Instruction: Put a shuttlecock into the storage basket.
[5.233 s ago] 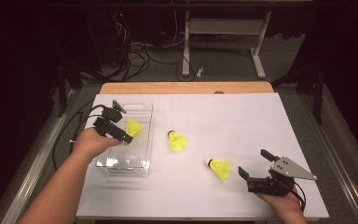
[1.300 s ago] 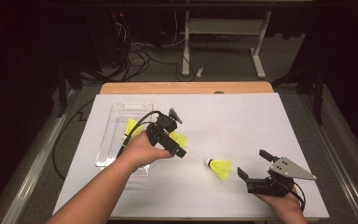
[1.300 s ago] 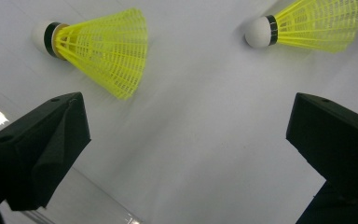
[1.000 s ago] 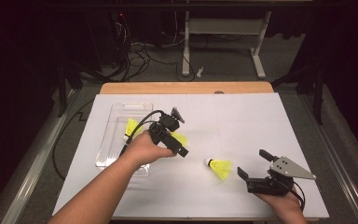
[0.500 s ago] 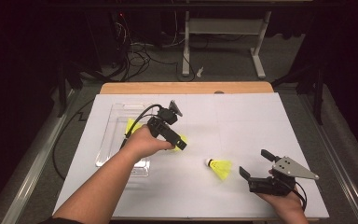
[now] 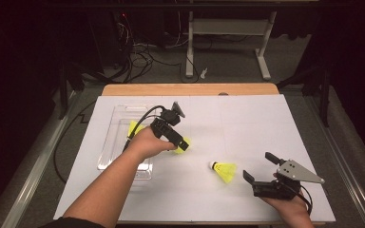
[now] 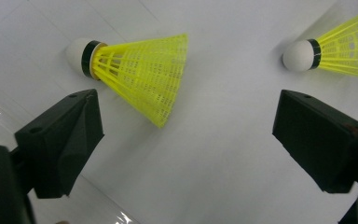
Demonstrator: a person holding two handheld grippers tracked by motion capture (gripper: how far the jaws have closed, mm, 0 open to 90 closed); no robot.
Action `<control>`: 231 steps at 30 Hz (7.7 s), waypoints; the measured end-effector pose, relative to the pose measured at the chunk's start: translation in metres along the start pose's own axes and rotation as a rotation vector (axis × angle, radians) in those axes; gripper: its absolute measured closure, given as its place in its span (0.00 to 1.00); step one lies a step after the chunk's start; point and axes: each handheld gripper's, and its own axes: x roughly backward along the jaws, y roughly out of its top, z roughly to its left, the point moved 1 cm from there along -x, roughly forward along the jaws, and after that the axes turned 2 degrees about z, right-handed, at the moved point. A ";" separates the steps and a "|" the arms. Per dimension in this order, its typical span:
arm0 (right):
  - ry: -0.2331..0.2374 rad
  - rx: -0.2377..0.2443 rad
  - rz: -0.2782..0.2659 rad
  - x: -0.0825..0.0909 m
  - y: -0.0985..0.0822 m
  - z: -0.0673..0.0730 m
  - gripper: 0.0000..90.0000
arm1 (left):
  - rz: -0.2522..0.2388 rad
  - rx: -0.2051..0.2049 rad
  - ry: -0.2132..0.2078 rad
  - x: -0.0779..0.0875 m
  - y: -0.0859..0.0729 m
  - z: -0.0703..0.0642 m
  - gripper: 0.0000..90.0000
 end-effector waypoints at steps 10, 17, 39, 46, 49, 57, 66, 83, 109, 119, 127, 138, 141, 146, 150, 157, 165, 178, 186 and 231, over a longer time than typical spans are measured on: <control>0.003 -0.001 -0.003 0.000 0.000 0.000 0.01 | 0.011 -0.001 0.024 -0.011 0.003 0.008 0.31; 0.005 -0.001 -0.005 0.001 0.000 0.000 0.01 | 0.029 -0.003 0.051 -0.020 0.006 0.008 0.41; 0.002 -0.005 -0.009 0.002 0.000 -0.001 0.02 | 0.020 -0.005 0.100 -0.029 0.009 0.007 0.65; 0.005 -0.005 -0.008 0.001 0.000 0.000 0.02 | 0.002 -0.003 0.099 -0.026 0.010 0.007 0.55; 0.006 -0.005 -0.006 0.001 0.000 0.000 0.02 | -0.007 0.009 0.101 -0.025 0.010 0.009 0.55; 0.006 -0.005 -0.006 0.001 0.000 0.000 0.02 | 0.000 0.028 0.114 -0.030 0.012 0.011 0.56; 0.006 -0.007 -0.005 0.001 -0.001 0.000 0.02 | -0.003 0.023 0.129 -0.029 0.012 0.008 0.74; 0.009 -0.005 -0.004 0.000 -0.001 0.000 0.02 | -0.026 0.011 0.180 -0.015 0.009 0.012 0.97; 0.007 0.002 -0.004 0.000 0.000 0.001 0.02 | -0.035 -0.079 0.156 0.013 -0.001 -0.013 0.99; 0.008 0.001 -0.004 0.000 0.000 0.002 0.02 | -0.036 -0.081 0.109 0.018 -0.009 -0.019 0.99; 0.011 0.005 -0.003 0.000 0.000 0.001 0.02 | -0.048 -0.084 0.088 0.021 -0.016 -0.018 0.99; 0.011 0.006 -0.001 0.000 0.000 0.002 0.02 | -0.051 -0.090 0.079 0.022 -0.022 -0.020 0.99; 0.011 0.007 -0.001 0.000 0.000 0.001 0.02 | -0.049 -0.096 0.079 0.024 -0.023 -0.020 0.99; 0.011 0.008 -0.001 0.000 0.000 0.001 0.02 | -0.061 -0.091 0.079 0.029 -0.025 -0.021 0.99; 0.011 0.007 0.000 -0.001 0.000 0.002 0.02 | -0.064 -0.089 0.079 0.034 -0.026 -0.020 0.99; 0.012 0.008 0.002 -0.001 0.000 0.002 0.03 | -0.065 -0.080 0.077 0.042 -0.030 -0.015 0.99; 0.015 0.007 0.003 -0.001 -0.001 0.002 0.03 | -0.072 -0.072 0.076 0.048 -0.033 -0.011 0.99; 0.013 0.004 -0.003 -0.001 0.000 0.002 0.02 | -0.104 -0.045 0.085 0.069 -0.046 0.001 0.99; 0.010 0.003 -0.001 -0.001 0.000 0.002 0.01 | -0.134 -0.034 0.089 0.086 -0.051 0.004 0.99; 0.006 0.006 0.007 -0.001 -0.001 0.002 0.01 | -0.178 0.114 0.157 0.111 -0.100 0.054 0.99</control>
